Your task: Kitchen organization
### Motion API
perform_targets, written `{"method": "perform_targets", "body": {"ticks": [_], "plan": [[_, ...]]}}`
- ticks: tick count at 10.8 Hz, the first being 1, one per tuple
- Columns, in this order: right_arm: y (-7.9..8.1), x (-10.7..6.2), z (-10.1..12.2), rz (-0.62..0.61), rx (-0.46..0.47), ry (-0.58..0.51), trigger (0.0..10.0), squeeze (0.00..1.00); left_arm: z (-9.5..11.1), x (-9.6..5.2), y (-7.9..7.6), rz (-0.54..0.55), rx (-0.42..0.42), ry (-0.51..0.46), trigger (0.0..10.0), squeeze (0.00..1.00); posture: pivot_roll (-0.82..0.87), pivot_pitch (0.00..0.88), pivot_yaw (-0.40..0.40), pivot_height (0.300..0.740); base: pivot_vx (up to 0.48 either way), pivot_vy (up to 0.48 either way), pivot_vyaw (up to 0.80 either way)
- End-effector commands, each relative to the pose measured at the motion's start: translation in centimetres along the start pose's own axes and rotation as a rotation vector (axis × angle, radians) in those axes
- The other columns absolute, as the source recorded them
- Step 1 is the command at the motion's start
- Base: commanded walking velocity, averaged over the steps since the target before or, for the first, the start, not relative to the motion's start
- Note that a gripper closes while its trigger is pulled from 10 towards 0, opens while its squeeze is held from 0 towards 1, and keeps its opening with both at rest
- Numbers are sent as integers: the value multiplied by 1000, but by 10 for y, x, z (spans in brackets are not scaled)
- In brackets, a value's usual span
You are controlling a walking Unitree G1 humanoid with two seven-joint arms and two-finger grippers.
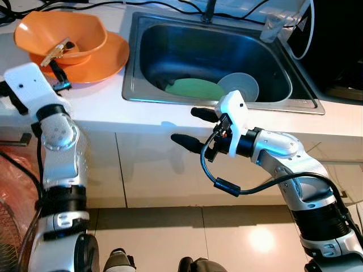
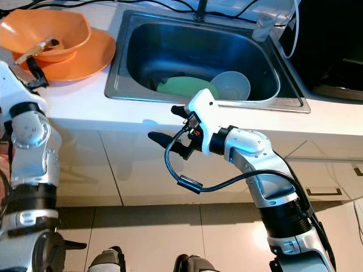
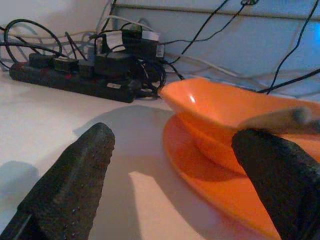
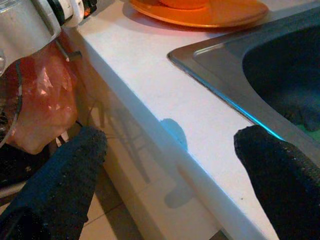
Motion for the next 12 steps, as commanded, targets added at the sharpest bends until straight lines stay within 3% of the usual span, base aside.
{"method": "perform_targets", "body": {"ticks": [1,9,12], "plan": [[0,-4,8,5,-33,-16,10000,0,3,2,-6,-10,-23,-11,10000,0,-62,173,-164,740,0,0,0],[0,-5,8,1,-34,-14,10000,0,10,10,-14,-43,-47,-48,10000,0,-63,173,-161,740,0,0,0],[0,-4,7,1,-34,-15,10000,0,3,6,-28,-102,-77,1,10000,0,-64,170,-156,740,0,0,0]]}}
Point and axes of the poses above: a point about 5 cm out from each wrist's last joint towards the gripper, its own x axis pointing out of the wrist towards the gripper, its own z axis along the axis of the wrist's last joint, y = z × x, the point moved 1 cm from there along x, pointing out of the wrist towards the gripper, and after that the axes turned 3 degrees about x, right-handed, at the moved point
